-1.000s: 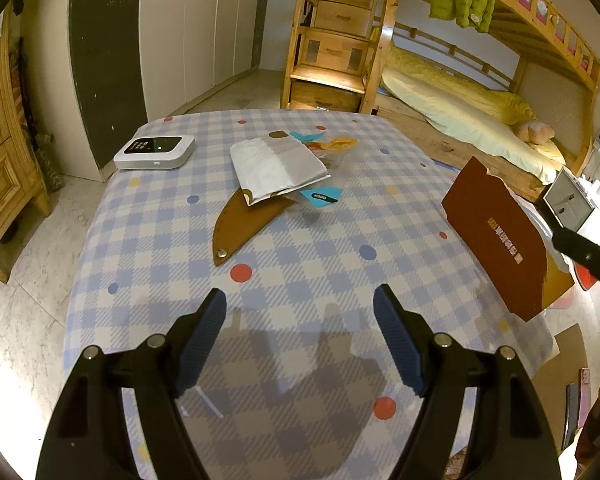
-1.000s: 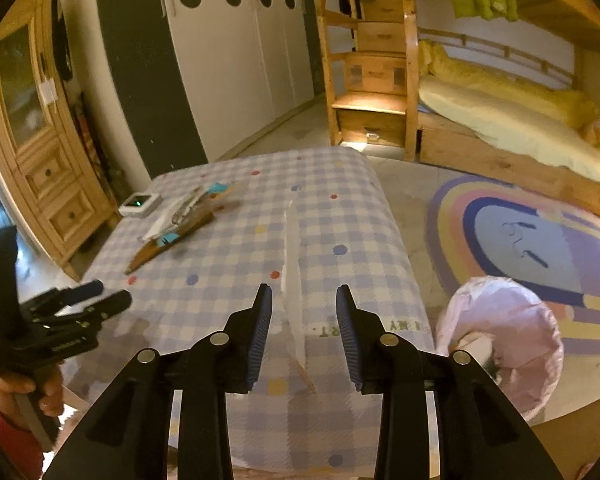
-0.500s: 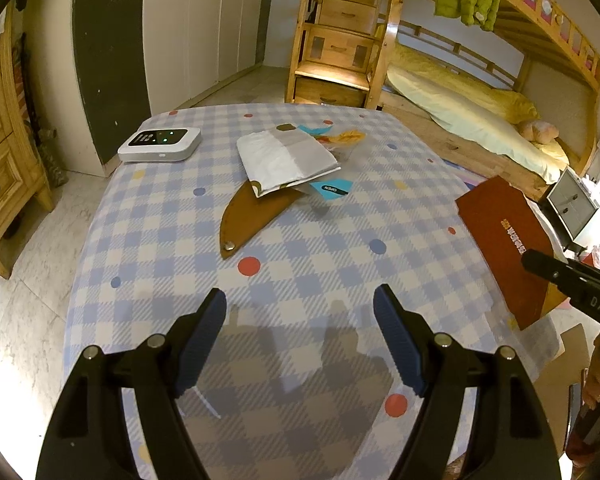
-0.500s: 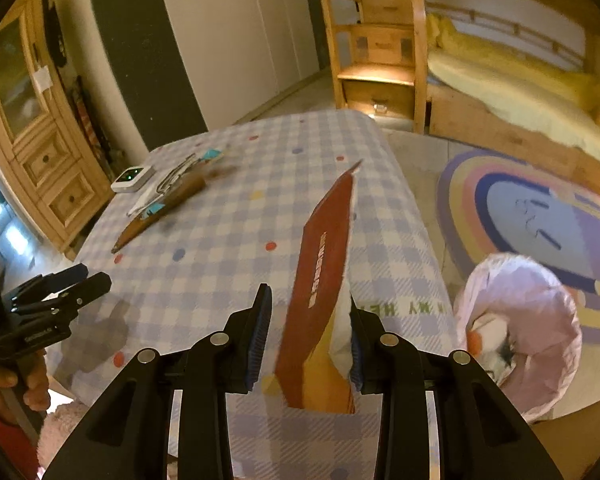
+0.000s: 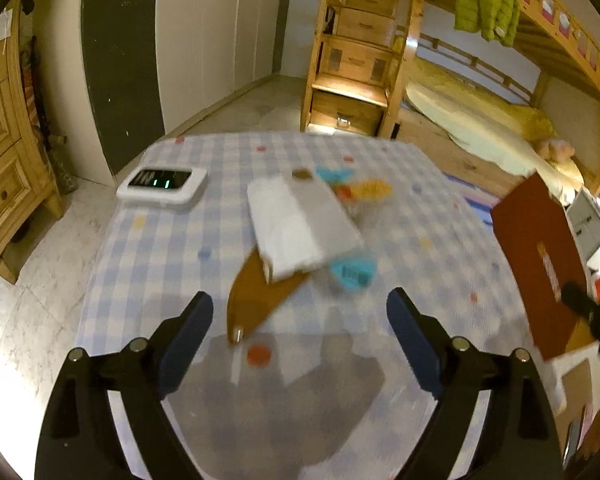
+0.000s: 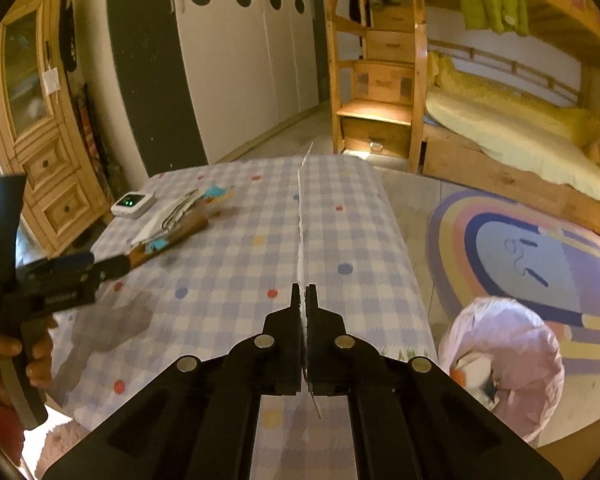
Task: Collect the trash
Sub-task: 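Grasp the white paper bag with the left gripper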
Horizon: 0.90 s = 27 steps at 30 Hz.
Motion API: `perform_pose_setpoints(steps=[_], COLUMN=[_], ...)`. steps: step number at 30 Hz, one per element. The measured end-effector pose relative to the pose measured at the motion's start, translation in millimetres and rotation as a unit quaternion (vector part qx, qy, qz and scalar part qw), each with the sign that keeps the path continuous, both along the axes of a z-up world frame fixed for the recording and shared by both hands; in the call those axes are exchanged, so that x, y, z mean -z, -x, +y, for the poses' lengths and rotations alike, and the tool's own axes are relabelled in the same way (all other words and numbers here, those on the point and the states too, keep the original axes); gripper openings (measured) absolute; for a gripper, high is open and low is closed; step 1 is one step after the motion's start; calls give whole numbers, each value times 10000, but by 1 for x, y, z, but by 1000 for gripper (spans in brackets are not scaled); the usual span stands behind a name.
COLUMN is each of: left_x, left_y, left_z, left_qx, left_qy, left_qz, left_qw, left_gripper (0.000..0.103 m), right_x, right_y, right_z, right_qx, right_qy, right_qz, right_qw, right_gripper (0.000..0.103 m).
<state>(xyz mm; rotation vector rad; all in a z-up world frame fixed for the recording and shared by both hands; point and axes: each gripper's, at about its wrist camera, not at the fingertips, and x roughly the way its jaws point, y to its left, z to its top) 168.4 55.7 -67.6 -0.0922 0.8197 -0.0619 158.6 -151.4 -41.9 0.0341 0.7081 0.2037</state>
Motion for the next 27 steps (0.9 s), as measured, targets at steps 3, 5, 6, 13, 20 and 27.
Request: perform_pose_setpoints(steps=[3, 5, 6, 13, 20, 27], left_x=[-5, -4, -2, 26, 16, -31], left_y=[-25, -40, -46, -67, -47, -4], left_z=[0, 2, 2, -1, 10, 28], left_qx=[-159, -215, -218, -107, -132, -219], left_qy=[47, 113, 142, 404, 530, 223], left_qz=[7, 65, 124, 622, 345, -359], left_qw=[9999, 9997, 9996, 9972, 9979, 9989], left_gripper=[78, 77, 77, 66, 23, 5], right_x=[0, 2, 3, 11, 8, -5], right_y=[-5, -7, -8, -11, -1, 18], right_z=[-1, -1, -1, -2, -2, -7], right_qx=[-2, -20, -25, -79, -78, -10], right_qy=[-44, -49, -40, -163, -239, -361], right_qz=[-9, 5, 8, 157, 130, -62], right_qw=[10000, 10000, 10000, 9997, 9996, 9993], right_gripper=[1, 1, 1, 1, 1, 1])
